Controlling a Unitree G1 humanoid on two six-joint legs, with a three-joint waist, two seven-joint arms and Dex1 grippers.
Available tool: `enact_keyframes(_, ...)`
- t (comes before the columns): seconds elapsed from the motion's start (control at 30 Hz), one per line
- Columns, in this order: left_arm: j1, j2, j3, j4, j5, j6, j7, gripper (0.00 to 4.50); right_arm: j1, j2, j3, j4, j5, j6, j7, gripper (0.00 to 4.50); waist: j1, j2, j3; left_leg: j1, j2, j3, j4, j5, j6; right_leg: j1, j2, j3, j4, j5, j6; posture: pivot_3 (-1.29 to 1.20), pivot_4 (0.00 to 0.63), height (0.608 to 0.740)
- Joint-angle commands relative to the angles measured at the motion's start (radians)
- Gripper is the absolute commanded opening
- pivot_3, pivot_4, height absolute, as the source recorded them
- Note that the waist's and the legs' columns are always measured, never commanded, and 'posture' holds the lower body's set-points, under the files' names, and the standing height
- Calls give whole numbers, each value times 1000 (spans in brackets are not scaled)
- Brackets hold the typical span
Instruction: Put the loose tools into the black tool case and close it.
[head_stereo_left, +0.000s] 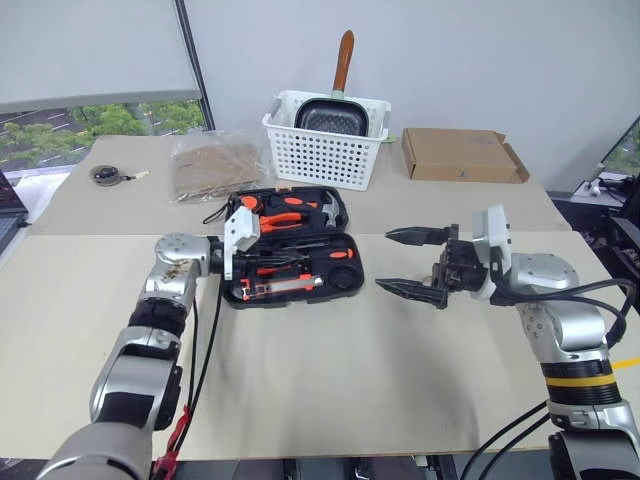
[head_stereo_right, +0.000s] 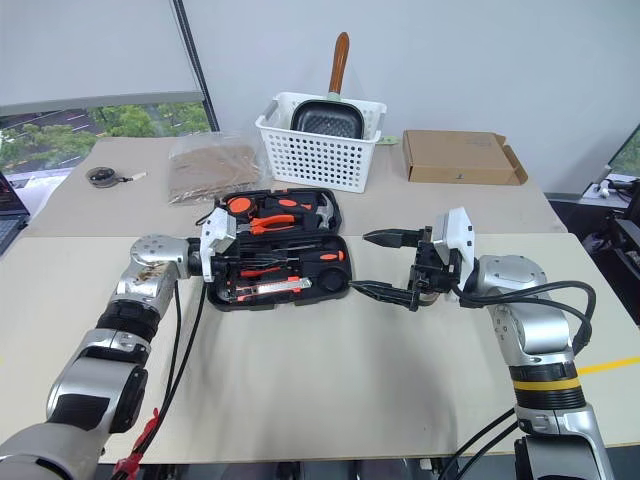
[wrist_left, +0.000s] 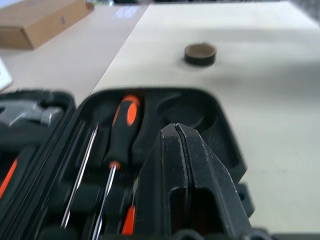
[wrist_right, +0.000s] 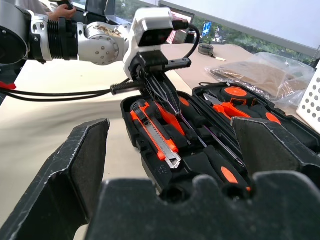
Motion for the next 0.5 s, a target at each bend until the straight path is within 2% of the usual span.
enact_keyframes(0.03, -36, -6, -36, 47, 65, -68, 13, 34, -7, -13, -21, -35, 11, -1, -7, 4500, 0, 0, 0, 0, 0, 0, 0, 0, 0, 0, 0, 0, 0, 0, 0, 0, 150, 700)
enact_keyframes(0.33, -72, -16, -104, 190, 205, -184, 110, 34, 6, -20, -25, -40, 9, -2, -13, 4500, 4, 0, 0, 1, 0, -1, 1, 0, 0, 1, -1, 0, 1, 0, 0, 0, 150, 700)
enact_keyframes(0.5, -51, -25, -145, 244, 257, -239, 121, 34, 16, -30, -21, -45, 1, -2, -12, 4500, 3, 0, 0, 11, 1, -2, 1, 0, -1, 13, -2, -2, 1, 0, 0, 0, 150, 700)
